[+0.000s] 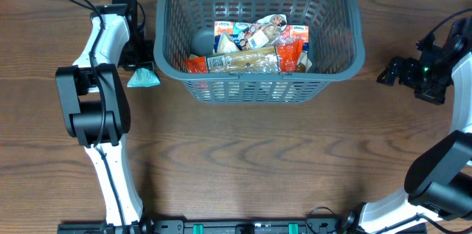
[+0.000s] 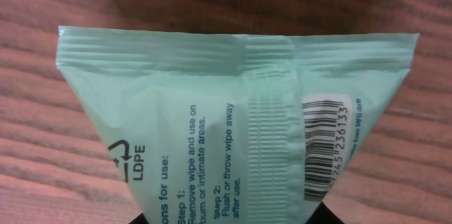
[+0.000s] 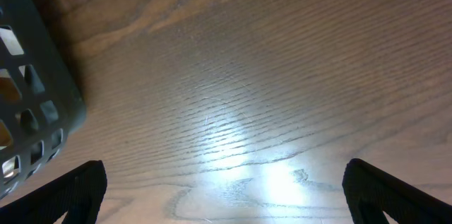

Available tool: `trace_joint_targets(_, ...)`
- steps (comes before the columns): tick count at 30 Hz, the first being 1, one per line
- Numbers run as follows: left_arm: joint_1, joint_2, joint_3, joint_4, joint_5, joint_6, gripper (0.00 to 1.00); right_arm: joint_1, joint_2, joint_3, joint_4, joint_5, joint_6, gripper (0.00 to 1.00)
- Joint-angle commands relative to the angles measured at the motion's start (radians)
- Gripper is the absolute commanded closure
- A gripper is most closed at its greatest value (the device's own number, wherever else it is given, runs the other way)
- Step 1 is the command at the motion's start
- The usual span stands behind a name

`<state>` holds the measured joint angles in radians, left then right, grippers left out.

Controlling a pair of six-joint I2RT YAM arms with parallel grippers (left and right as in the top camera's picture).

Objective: Pack container
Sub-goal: 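Lower the left gripper and grasp the mint-green bar, then lift the mint bar and carry it over the basket with the left gripper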

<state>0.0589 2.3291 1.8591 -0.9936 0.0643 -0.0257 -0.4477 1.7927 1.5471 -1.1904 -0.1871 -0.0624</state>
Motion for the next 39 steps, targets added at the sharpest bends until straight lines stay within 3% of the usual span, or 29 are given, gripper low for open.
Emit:
trace_joint_targets(1,0.007,-0.014,-0.005,-0.023,-0.011,0.005,0.77,-0.003,0.003,-0.005,-0.003,-0.008,-0.014,0.01)
trace_joint_targets(17,0.007,-0.361,-0.004,-0.003,-0.012,0.005,0.81,-0.003,0.003,-0.005,-0.003,-0.008,-0.014,0.01)
trace_joint_targets(22,0.007,-0.504,-0.004,-0.005,-0.011,0.005,0.9,-0.003,0.003,-0.005,-0.003,-0.008,-0.014,0.01)
trace_joint_targets(33,-0.005,-0.816,-0.004,0.076,-0.011,0.012,0.94,-0.002,0.003,-0.005,-0.003,-0.008,-0.014,0.01)
trace_joint_targets(39,-0.116,-0.909,-0.004,0.15,0.114,0.229,0.94,-0.002,0.003,-0.005,-0.002,-0.008,-0.014,0.01)
